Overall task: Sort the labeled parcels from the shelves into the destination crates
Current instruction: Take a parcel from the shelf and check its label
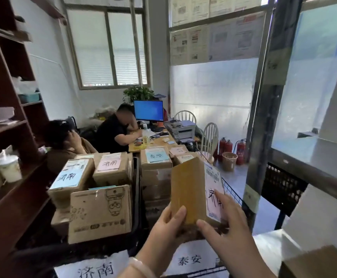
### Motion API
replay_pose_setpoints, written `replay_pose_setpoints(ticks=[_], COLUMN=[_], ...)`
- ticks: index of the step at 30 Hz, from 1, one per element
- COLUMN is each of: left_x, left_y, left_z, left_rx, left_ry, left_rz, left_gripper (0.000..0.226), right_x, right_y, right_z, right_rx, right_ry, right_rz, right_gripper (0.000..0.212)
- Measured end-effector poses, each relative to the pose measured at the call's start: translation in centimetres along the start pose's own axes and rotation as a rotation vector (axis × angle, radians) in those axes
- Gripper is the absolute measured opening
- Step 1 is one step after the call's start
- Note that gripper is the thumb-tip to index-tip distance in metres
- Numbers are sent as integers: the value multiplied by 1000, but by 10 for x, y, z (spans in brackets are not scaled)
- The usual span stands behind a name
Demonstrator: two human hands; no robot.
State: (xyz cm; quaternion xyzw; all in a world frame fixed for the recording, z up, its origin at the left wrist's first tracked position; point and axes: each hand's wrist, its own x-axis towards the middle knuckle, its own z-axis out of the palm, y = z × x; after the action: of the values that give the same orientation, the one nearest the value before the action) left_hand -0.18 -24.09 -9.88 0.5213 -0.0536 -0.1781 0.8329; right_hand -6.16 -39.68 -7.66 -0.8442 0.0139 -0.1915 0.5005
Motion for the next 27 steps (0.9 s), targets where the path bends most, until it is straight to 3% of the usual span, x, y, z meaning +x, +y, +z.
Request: replay_pose_setpoints(ticks=[3, 10, 13, 19, 27], left_x=[-2, -14, -17, -12, -6], left_y=[29, 88, 112, 141, 171], left_z=[-24, -75, -93, -123, -169], left_rx=[206, 709, 700, 562, 506], left_ry=[92, 183, 183, 119, 155], left_rz=[170, 431, 434, 382, 462], left_gripper=[77, 64, 67, 105, 99], right_x=[14, 41, 46, 56, 64], right_y=[-14, -52, -72, -109, -140], right_z=[16, 57, 82, 129, 188], right_rx=[-84, -247, -294, -338, -329], right_ry=[26, 35, 59, 12, 17], right_rz=[-84, -218, -260, -301, -299], right_gripper=[78, 80, 82, 85, 84])
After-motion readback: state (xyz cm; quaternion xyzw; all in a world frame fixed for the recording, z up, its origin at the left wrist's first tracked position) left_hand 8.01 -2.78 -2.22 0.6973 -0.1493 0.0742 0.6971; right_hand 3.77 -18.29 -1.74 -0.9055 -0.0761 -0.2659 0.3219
